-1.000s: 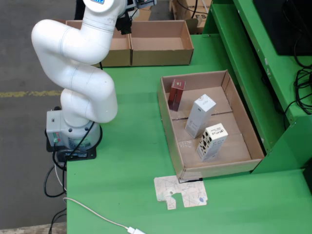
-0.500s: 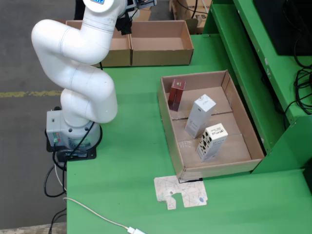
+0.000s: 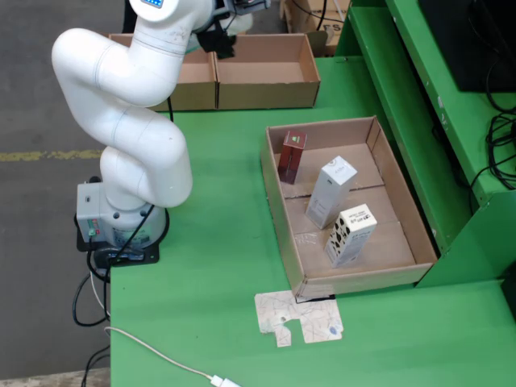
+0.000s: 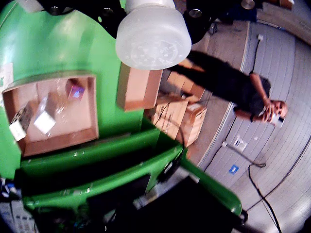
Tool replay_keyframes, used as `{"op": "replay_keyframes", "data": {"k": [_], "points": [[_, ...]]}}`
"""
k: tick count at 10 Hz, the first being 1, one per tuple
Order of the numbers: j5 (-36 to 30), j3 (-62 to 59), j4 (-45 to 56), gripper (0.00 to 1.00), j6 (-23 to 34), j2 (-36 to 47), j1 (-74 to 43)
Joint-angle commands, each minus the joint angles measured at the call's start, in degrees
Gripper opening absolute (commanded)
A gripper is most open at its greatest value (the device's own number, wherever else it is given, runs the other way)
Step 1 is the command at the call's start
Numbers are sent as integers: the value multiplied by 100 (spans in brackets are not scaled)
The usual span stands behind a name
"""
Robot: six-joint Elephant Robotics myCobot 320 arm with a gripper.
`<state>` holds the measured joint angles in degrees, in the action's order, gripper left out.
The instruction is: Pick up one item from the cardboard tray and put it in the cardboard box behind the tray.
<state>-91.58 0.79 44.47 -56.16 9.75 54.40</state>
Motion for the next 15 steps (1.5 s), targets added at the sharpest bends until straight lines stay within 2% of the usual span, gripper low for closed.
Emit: {"op": "replay_keyframes", "data": {"k": [1, 2, 3, 8, 12, 14, 15], "points": [[1394, -79, -668, 0, 644, -324, -459], [2075, -79, -1073, 0, 1071, -522, -597], [2075, -79, -1073, 0, 1071, -522, -597], [2863, -79, -1624, 0, 1651, -781, -868], [2963, -79, -1590, 0, 1873, -1019, -1454], [3218, -79, -1669, 0, 1751, -1144, -1218], [3459, -79, -1940, 0, 1888, -1366, -1149]]}}
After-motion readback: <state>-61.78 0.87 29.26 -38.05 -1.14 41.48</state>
